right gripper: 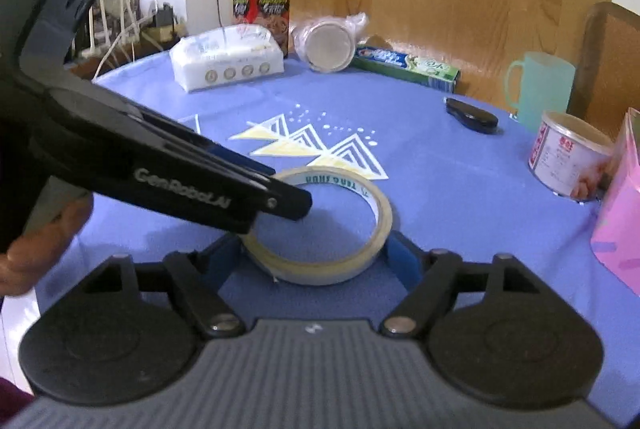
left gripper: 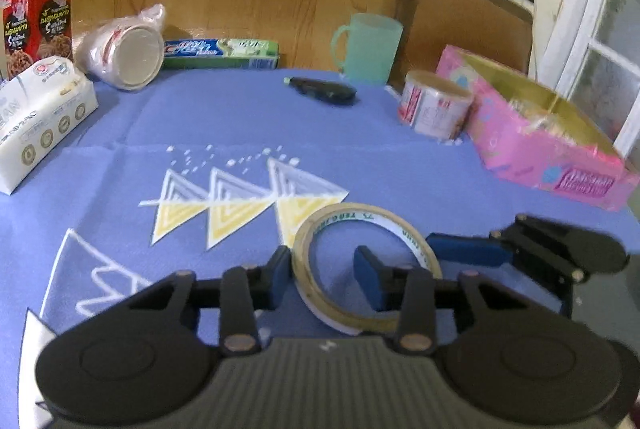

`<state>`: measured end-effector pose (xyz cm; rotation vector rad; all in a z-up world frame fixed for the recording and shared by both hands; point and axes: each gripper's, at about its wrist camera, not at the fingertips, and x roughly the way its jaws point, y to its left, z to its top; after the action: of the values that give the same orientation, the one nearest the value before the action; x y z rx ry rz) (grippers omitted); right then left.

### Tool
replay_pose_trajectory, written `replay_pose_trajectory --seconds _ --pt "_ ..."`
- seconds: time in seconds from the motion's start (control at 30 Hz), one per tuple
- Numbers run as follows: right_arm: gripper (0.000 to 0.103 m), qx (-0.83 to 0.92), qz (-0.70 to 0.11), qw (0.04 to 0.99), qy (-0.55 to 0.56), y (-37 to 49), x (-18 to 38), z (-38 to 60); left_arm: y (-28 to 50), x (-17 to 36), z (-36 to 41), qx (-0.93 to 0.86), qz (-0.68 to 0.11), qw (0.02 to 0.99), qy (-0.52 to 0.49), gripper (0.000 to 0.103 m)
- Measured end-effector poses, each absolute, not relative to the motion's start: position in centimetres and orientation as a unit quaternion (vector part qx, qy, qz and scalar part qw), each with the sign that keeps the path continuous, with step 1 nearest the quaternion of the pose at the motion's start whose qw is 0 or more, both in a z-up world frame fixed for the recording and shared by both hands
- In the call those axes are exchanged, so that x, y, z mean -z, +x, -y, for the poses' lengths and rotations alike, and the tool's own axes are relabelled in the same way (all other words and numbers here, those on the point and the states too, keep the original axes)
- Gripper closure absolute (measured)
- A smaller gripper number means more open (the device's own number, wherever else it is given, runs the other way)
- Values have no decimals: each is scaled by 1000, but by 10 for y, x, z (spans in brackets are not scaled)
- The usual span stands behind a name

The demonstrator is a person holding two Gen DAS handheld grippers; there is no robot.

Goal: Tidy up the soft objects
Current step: 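Carry the tape roll into the pink tin and release it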

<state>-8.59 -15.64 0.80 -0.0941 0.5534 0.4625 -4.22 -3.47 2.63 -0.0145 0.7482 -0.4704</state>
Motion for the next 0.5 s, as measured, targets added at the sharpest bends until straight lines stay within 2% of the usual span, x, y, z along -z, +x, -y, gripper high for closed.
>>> replay_pose_trajectory --seconds 0.23,0.43,0.5 --pt "23 -126 -160 976 -78 -115 -36 204 -37 -82 108 298 -288 910 21 69" --pt "22 -5 -137 990 -43 -120 -52 288 -28 -111 216 384 -251 887 48 68" --pt "22 35 -134 990 -29 -114 -54 314 -23 -113 249 394 -247 884 53 55"
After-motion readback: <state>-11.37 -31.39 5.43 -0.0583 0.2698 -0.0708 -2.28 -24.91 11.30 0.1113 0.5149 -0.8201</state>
